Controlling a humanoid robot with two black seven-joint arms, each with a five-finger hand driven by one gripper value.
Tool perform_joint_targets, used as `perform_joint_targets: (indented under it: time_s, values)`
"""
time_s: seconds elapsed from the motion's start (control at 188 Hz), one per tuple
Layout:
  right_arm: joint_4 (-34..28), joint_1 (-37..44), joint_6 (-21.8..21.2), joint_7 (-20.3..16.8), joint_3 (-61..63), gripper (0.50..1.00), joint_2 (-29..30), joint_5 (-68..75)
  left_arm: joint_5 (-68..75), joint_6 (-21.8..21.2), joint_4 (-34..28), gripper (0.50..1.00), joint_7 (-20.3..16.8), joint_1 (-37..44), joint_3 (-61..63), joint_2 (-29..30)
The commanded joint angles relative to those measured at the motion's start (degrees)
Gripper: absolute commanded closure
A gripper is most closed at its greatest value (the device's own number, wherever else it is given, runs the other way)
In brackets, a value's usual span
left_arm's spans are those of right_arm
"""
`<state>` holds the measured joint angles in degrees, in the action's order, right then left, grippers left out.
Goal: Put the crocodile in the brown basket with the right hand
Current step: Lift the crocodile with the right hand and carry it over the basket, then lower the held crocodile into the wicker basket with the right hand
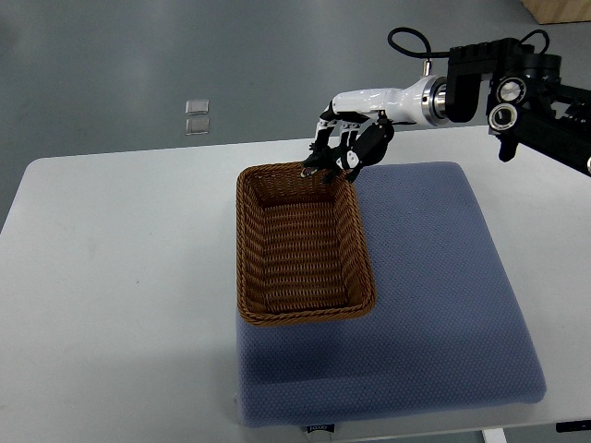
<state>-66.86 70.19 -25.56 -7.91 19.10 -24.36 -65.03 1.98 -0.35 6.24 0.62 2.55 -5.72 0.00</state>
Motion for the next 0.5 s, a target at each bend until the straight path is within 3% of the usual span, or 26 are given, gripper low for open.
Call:
perform_joint_targets:
  time_s: [0.0, 0.159, 0.494]
  values:
    - [2.2, 0.0, 0.3, 0.1, -1.0, 1.0, 4.1, -0.2, 0.0, 0.0, 0.0, 0.5, 0.0, 0.0, 0.0, 0.0]
    - [6.3, -0.8, 0.4, 0.2, -2.0, 1.0, 9.4, -0.9, 0.0, 0.1, 0.0, 0.5, 0.0, 0.0, 0.0, 0.0]
    - [10.4, -3.1, 1.0, 0.6, -3.7, 1.0, 14.4, -2.6, 0.0, 0.0, 0.0, 0.5, 0.0, 0.0, -0.1, 0.0]
